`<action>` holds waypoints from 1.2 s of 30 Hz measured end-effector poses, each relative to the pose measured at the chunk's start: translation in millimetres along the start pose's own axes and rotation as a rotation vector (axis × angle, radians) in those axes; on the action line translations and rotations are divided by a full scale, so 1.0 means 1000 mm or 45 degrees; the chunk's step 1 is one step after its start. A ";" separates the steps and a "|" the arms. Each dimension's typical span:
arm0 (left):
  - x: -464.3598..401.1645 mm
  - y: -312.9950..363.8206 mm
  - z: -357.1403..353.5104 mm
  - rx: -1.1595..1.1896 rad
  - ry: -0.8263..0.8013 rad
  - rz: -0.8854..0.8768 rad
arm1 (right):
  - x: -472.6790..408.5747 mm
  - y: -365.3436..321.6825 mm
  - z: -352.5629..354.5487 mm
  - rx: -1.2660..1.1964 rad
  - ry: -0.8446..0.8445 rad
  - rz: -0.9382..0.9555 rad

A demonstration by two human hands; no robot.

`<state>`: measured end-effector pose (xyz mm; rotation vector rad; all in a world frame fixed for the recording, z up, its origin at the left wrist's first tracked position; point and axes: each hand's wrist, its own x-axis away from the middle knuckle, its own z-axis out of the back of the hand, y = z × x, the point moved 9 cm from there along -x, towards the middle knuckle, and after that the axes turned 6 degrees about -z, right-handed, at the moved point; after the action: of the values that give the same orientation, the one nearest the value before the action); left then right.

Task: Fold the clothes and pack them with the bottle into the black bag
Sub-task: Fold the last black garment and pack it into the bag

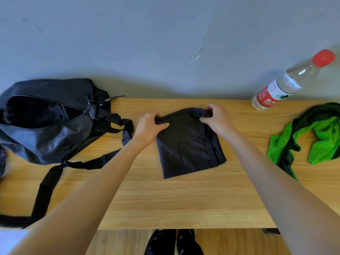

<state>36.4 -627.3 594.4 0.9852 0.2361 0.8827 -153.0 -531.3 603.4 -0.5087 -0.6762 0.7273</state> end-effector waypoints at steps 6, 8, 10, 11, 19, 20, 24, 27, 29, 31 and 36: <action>0.008 0.021 0.018 0.373 0.006 0.083 | 0.021 -0.012 0.033 -0.331 -0.118 -0.018; 0.013 0.036 0.027 0.428 0.033 0.054 | 0.028 -0.019 0.050 -0.376 -0.114 0.009; 0.017 0.054 0.037 0.473 0.057 0.010 | 0.036 -0.026 0.066 -0.413 -0.125 0.042; 0.019 0.063 0.043 0.480 0.077 -0.016 | 0.040 -0.031 0.075 -0.404 -0.139 0.071; 0.046 0.135 0.080 0.424 0.191 -0.206 | 0.083 -0.070 0.142 -0.315 -0.114 0.294; 0.049 0.141 0.083 0.425 0.188 -0.214 | 0.088 -0.073 0.147 -0.309 -0.117 0.302; 0.063 0.156 0.087 0.412 0.130 -0.189 | 0.110 -0.079 0.161 -0.345 -0.166 0.306; 0.077 0.154 0.083 0.449 0.046 -0.083 | 0.122 -0.076 0.160 -0.370 -0.256 0.271; 0.087 0.147 0.075 0.502 -0.011 0.002 | 0.126 -0.069 0.151 -0.365 -0.328 0.229; 0.095 0.136 0.063 0.499 -0.065 0.078 | 0.128 -0.057 0.138 -0.344 -0.377 0.195; 0.104 0.084 0.026 0.396 -0.175 0.239 | 0.121 -0.014 0.087 -0.256 -0.489 0.078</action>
<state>72.6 -545.6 697.4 1.3694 0.1678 0.9619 -141.8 -434.3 717.3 -0.5815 -1.1042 0.8280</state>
